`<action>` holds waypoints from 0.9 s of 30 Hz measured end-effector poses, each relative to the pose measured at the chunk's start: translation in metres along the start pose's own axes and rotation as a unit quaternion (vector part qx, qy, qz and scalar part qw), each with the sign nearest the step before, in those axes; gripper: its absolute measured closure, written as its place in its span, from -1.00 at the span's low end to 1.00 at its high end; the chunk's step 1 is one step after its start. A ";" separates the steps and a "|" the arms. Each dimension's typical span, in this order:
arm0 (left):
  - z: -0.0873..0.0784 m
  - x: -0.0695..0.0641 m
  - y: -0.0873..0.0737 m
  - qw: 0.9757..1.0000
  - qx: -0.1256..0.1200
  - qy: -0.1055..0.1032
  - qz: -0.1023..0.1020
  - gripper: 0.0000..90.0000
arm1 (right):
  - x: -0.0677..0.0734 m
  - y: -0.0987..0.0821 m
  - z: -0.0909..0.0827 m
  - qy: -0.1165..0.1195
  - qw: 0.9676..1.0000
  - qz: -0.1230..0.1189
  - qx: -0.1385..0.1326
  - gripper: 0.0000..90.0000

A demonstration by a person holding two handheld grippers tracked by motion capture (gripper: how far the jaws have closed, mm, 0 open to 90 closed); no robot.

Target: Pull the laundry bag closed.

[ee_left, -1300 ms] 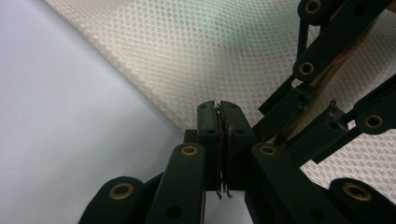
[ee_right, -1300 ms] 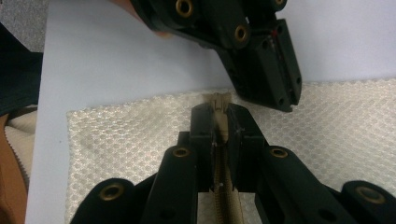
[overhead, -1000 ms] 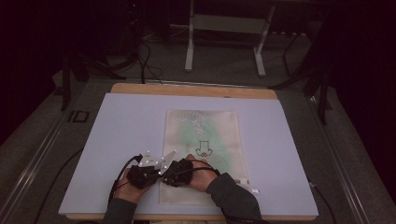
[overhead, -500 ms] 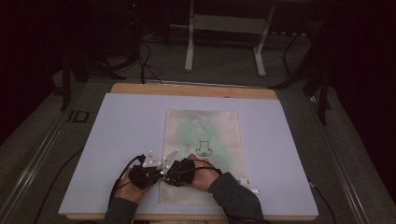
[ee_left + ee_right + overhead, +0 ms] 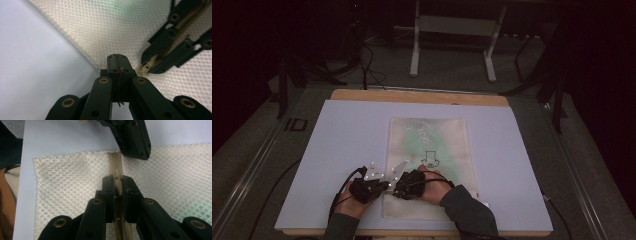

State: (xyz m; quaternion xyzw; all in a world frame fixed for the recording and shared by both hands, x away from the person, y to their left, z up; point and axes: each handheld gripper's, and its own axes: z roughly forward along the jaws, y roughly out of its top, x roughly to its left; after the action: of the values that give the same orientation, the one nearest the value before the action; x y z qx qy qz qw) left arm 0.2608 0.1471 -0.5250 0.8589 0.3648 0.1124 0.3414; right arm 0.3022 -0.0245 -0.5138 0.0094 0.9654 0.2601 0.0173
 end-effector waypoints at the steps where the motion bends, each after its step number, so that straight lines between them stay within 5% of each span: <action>1: -0.001 -0.001 -0.001 1.000 -0.004 -0.005 -0.003 0.98 | 0.000 0.000 0.000 0.000 1.000 -0.002 -0.001 0.83; 14: -0.008 -0.004 -0.004 0.999 -0.008 -0.032 -0.007 0.98 | -0.001 -0.002 0.000 0.006 1.000 0.010 -0.008 0.83; 27: -0.006 -0.006 -0.004 0.999 -0.010 -0.038 0.000 0.96 | -0.001 -0.002 0.000 0.006 1.000 0.010 -0.008 0.83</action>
State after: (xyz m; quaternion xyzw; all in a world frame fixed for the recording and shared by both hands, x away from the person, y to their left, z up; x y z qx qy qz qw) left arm 0.2517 0.1483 -0.5225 0.8589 0.3509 0.0834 0.3637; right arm 0.3035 -0.0264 -0.5149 0.0176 0.9631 0.2685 0.0090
